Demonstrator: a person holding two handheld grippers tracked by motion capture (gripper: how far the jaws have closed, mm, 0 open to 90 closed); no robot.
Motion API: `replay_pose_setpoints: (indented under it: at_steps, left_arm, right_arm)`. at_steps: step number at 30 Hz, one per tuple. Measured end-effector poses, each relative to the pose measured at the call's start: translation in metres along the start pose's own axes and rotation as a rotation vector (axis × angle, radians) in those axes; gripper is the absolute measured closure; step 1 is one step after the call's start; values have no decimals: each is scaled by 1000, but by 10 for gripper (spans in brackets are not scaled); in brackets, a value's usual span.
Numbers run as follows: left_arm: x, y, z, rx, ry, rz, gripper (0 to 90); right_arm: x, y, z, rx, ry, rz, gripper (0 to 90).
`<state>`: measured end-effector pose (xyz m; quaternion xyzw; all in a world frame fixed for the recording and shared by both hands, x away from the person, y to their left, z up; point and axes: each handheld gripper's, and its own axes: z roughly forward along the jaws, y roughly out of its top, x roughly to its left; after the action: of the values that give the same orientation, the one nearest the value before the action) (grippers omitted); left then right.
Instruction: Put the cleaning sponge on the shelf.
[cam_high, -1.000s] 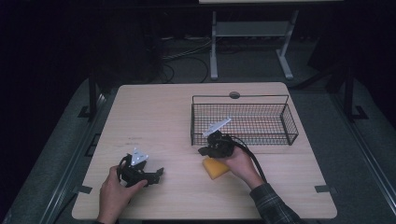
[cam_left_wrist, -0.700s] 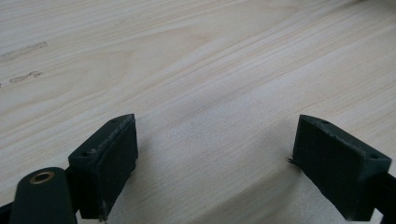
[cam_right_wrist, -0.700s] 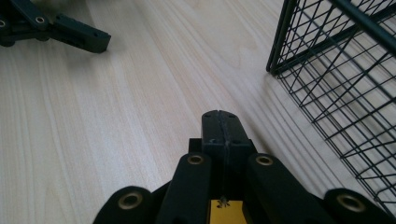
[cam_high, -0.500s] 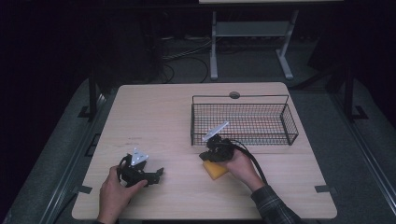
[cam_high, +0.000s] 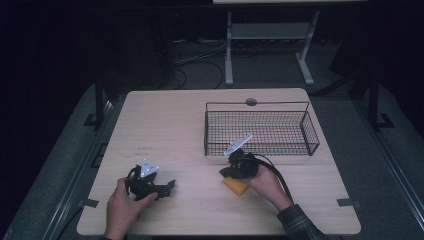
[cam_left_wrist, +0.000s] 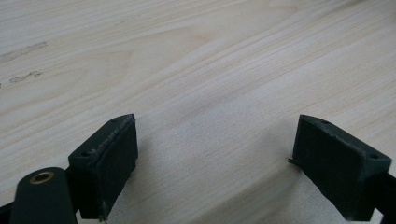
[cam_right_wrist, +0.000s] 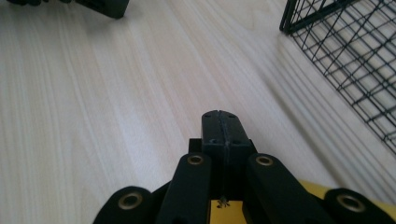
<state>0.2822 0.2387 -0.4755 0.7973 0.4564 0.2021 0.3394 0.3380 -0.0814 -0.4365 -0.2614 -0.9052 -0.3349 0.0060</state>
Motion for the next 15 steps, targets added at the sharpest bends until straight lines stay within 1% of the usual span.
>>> replay_pose_setpoints:
  at_steps: [4, 7, 13, 15]
  left_arm:
    - [0, 0, 0, -1, 0, 0, 133]
    - [0, 0, 0, -1, 0, 0, 133]
    - [0, 0, 0, -3, 0, -2, 133]
    - [0, 0, 0, -5, 0, -4, 133]
  right_arm:
    - [3, -9, -8, -11, 6, 12, 897]
    - [5, -13, -11, -9, 13, 16, 896]
    - [10, -18, -14, -4, 18, 6, 896]
    - [14, -22, -16, -2, 23, 6, 896]
